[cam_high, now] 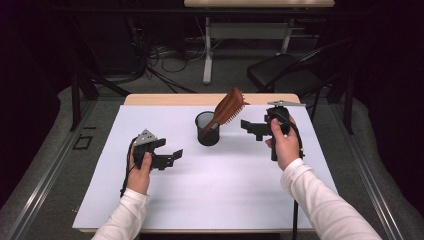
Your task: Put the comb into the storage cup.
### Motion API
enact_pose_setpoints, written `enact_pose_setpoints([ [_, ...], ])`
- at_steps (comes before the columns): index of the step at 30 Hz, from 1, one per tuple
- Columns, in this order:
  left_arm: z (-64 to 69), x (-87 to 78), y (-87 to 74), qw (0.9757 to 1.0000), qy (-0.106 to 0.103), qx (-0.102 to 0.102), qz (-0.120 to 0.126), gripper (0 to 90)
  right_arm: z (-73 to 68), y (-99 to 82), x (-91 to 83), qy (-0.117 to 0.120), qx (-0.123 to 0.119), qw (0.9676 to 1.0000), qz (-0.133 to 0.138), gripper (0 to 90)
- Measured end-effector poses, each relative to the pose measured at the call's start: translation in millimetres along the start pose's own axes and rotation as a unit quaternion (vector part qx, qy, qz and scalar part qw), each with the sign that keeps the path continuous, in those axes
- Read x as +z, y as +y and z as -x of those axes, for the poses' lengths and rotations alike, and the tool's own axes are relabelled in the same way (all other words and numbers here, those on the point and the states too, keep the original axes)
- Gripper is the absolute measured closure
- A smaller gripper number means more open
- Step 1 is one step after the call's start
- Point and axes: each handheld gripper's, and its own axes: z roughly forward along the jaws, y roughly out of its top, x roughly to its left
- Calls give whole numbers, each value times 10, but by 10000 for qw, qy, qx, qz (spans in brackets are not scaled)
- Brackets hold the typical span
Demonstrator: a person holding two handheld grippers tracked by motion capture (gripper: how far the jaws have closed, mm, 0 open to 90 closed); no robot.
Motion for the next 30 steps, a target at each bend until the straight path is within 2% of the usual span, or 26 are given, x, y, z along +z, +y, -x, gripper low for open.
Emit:
enact_pose_setpoints([
  [4,17,-5,3,9999,-95,67,-73,161,21,-108,-66,17,-172,9998,-67,0],
  [10,55,-91,27,9995,-186,226,-108,161,35,-279,-157,177,-254,9995,-116,0],
  [13,55,-148,9,9994,-196,253,-114,161,31,-377,-199,184,-344,9992,-118,0],
  [21,-16,-314,-109,9996,-238,163,-61,161,-4,-662,-264,136,-575,9982,-72,0],
  [26,-62,-407,-177,9996,-260,93,-10,161,-29,-782,-302,176,-633,9978,-34,0],
  [30,-80,-460,-241,9996,-240,127,-5,161,-25,-884,-331,239,-547,9982,-1,0],
])
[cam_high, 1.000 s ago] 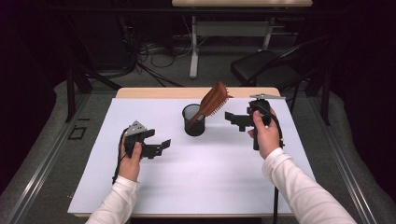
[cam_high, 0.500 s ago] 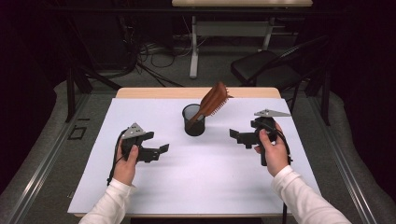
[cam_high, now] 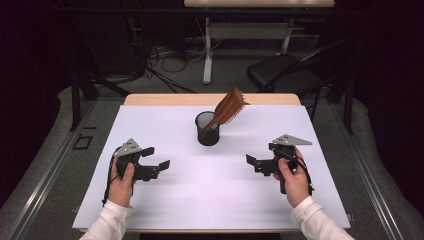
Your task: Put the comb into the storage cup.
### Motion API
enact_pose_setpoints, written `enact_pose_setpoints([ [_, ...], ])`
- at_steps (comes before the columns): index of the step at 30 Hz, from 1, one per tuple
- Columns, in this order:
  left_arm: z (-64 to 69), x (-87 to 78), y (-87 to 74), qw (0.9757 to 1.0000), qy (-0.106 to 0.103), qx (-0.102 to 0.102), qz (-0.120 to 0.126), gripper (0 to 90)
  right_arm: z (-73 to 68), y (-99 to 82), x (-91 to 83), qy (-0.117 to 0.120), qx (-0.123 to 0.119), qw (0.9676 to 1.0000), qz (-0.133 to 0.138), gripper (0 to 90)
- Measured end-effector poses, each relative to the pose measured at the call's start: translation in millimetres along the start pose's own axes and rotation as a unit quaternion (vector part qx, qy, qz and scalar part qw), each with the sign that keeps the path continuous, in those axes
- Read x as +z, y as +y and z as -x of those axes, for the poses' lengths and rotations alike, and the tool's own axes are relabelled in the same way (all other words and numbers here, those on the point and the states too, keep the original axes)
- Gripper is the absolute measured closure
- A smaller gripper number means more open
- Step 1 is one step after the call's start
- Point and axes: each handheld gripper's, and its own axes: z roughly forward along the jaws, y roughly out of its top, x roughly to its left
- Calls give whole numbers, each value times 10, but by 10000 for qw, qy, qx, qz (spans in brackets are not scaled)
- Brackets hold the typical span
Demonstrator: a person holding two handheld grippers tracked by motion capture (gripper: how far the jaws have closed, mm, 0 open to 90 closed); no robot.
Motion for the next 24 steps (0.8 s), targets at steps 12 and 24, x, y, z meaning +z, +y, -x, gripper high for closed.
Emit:
enact_pose_setpoints([
  [12,-42,-82,-181,9999,16,-41,123,161,96,-370,-143,7,323,9993,196,0],
  [24,-86,-76,-295,9998,36,38,196,161,175,-666,-238,-266,198,9989,327,0],
])
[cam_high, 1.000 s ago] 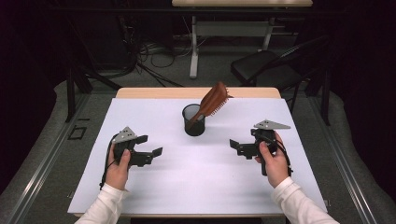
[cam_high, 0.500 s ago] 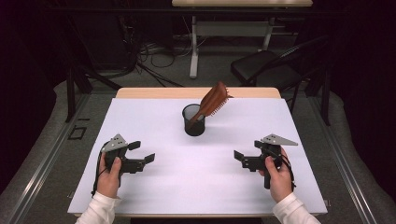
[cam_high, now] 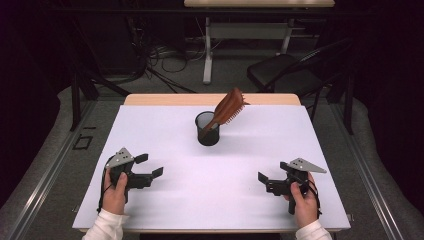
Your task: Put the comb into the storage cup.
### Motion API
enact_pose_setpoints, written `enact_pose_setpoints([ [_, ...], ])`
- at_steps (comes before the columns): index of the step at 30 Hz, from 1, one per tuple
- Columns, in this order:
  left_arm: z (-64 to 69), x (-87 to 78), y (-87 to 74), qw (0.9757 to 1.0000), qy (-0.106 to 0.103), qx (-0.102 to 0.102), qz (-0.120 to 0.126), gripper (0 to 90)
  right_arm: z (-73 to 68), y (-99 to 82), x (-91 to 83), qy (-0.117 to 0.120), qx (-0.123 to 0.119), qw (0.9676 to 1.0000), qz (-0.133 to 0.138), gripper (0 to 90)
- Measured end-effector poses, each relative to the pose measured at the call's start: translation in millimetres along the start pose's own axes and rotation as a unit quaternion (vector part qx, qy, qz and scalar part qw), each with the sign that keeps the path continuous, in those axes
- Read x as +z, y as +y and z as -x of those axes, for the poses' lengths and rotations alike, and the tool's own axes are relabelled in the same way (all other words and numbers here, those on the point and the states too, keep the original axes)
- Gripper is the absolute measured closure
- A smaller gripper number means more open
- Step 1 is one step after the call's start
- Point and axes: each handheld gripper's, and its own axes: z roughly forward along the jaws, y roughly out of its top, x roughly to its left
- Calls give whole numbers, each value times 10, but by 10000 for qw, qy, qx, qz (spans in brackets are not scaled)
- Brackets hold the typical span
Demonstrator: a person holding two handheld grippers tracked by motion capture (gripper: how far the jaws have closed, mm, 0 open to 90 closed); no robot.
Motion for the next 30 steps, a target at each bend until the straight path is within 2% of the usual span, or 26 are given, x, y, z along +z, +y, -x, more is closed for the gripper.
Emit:
enact_pose_setpoints([
  [4,-16,12,-34,10000,20,-23,11,161,25,-26,-10,-5,62,9999,104,0],
  [18,-40,25,-88,10000,85,20,4,161,66,-71,1,-32,67,9999,85,0],
  [30,-79,-13,-82,9998,160,-49,64,161,89,-91,4,-31,121,9999,99,0],
])
